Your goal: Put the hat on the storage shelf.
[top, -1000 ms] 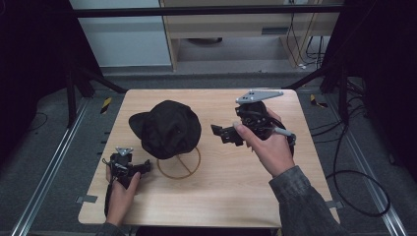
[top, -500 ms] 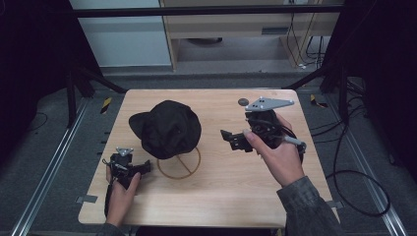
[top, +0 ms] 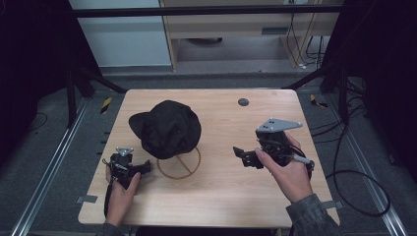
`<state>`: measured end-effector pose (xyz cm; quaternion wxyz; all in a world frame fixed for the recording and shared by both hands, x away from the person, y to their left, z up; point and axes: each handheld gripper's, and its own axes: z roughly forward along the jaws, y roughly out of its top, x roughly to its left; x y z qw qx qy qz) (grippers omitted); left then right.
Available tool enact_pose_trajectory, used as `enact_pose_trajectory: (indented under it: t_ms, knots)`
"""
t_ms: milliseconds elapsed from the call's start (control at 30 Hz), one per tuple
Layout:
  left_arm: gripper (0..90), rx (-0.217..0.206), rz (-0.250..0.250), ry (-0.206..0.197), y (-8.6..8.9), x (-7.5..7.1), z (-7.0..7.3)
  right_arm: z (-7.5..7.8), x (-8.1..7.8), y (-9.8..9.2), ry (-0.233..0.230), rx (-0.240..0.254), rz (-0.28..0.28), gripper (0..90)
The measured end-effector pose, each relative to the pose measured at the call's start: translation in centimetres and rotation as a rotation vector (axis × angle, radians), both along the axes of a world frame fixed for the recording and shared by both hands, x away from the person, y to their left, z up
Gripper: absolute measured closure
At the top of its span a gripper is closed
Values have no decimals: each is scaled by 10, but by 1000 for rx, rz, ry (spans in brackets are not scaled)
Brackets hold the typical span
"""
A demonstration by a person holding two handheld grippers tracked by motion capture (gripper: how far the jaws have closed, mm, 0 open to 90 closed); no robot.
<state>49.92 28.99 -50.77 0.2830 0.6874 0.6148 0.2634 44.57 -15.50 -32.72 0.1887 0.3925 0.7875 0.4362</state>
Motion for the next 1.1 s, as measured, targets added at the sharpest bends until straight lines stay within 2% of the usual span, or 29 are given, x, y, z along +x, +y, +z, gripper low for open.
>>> enact_pose_trajectory:
  t_ms: [467, 500, 633, 1100]
  knots:
    - [0, 0, 0, 0, 0, 0, 0, -55, -8, -28, 56, -6, -41, 108]
    - [0, 0, 0, 0, 0, 0, 0, -55, -8, -28, 56, -6, -41, 108]
    - [0, 0, 0, 0, 0, 0, 0, -76, -11, -36, 85, -6, -62, 108]
    - [0, 0, 0, 0, 0, 0, 0, -125, -5, -37, 173, -16, -89, 108]
